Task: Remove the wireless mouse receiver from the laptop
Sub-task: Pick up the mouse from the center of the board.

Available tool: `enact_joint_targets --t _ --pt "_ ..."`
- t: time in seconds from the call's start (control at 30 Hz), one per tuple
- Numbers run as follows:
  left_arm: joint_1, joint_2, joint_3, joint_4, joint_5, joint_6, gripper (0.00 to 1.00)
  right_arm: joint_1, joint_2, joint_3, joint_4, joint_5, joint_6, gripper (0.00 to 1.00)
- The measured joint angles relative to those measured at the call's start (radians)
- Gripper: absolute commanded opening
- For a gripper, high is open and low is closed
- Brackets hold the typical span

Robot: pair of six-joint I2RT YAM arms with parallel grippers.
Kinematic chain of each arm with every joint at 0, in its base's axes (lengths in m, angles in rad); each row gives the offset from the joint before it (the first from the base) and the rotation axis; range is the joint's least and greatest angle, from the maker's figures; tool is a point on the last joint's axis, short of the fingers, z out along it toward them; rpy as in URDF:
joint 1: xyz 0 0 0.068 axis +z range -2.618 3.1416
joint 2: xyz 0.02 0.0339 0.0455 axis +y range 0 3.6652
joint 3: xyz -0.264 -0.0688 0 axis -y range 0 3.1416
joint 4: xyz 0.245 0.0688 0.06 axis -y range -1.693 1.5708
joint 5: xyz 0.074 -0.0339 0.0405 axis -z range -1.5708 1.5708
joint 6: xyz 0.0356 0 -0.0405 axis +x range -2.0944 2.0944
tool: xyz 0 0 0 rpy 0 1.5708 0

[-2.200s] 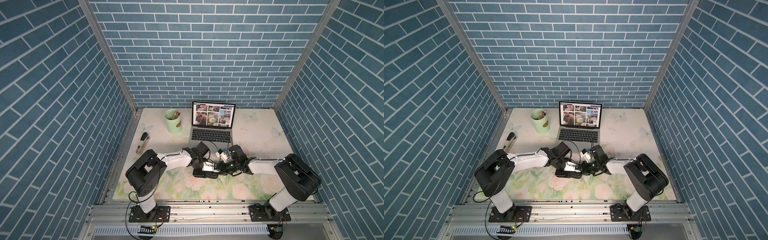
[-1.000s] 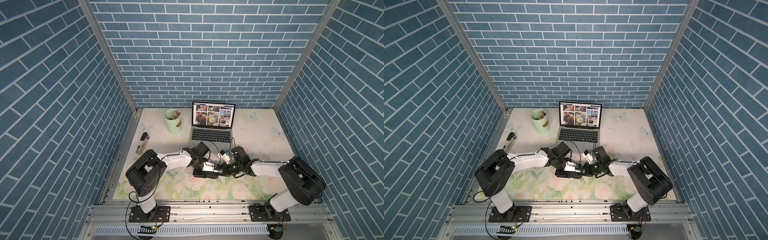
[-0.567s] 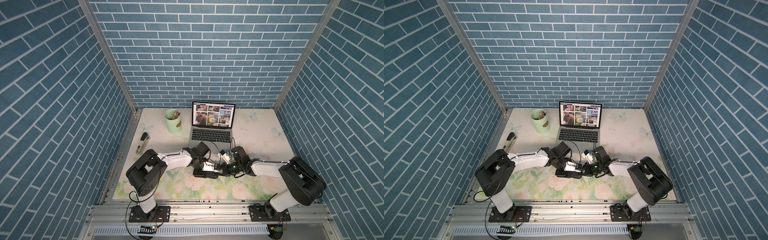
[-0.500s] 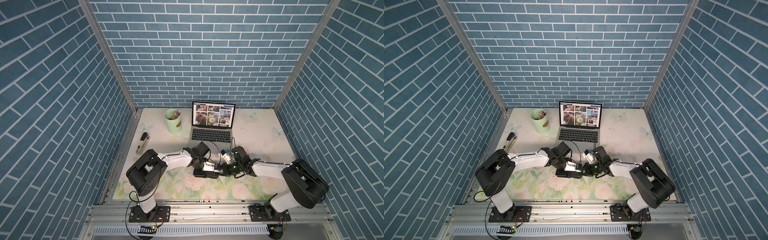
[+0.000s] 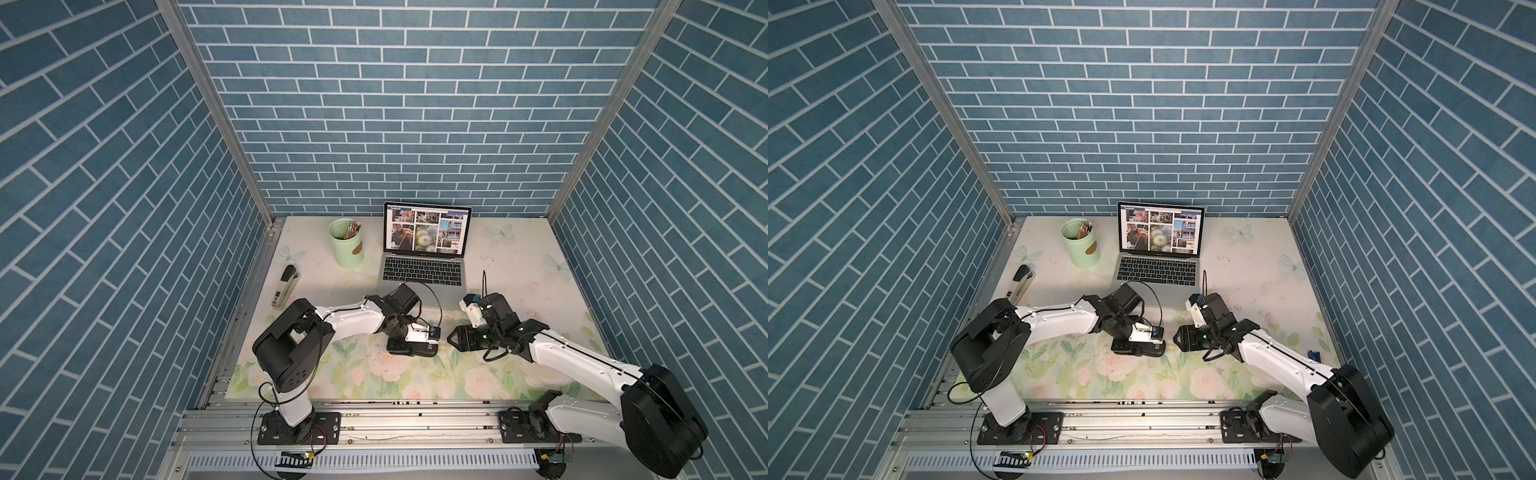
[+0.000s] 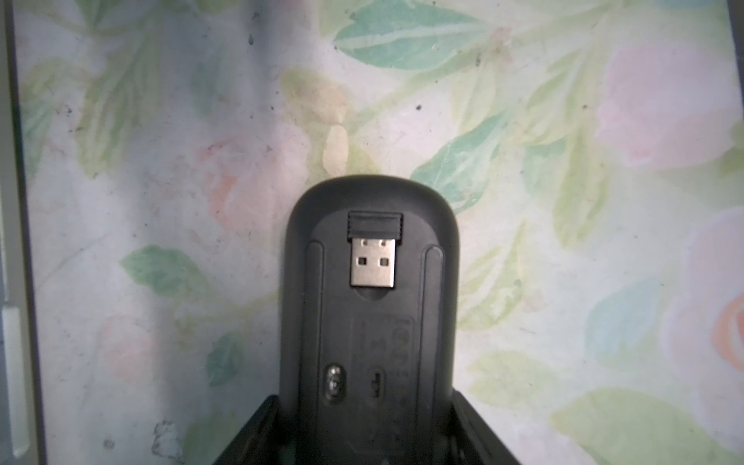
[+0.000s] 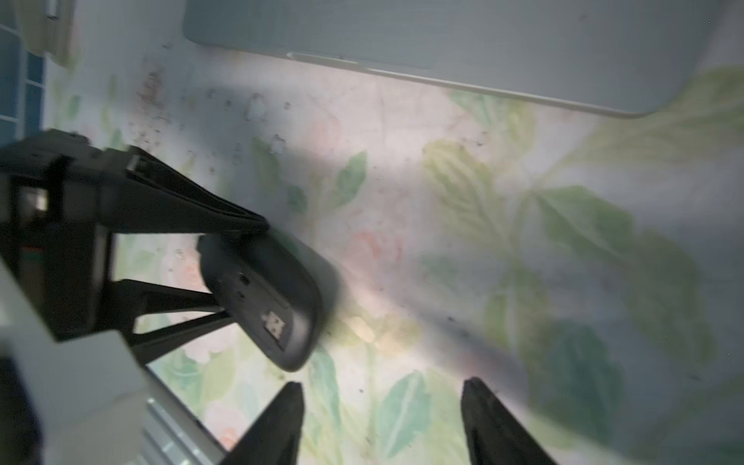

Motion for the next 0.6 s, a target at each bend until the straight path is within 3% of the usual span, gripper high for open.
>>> enact_joint_targets --t 0.13,0.33,0.47,0.6 --pt "0.010 -0.002 0.006 -0.015 0.010 -0.008 0.59 0.000 -0.145 0.016 -0.042 0.096 -0.048 0.75" --pt "0.046 -0.002 0.079 -0.108 0.045 -0.019 0.60 0.003 -0.290 0.119 -0.011 0.218 -0.247 0.75" --pt "0.087 -0.003 0.156 -0.183 0.105 -0.023 0.60 0.024 -0.293 0.167 0.007 0.316 -0.475 0.74" --pt "0.133 -0.004 0.208 -0.283 0.198 -0.011 0.60 0.122 -0.328 0.172 0.002 0.352 -0.823 0.76"
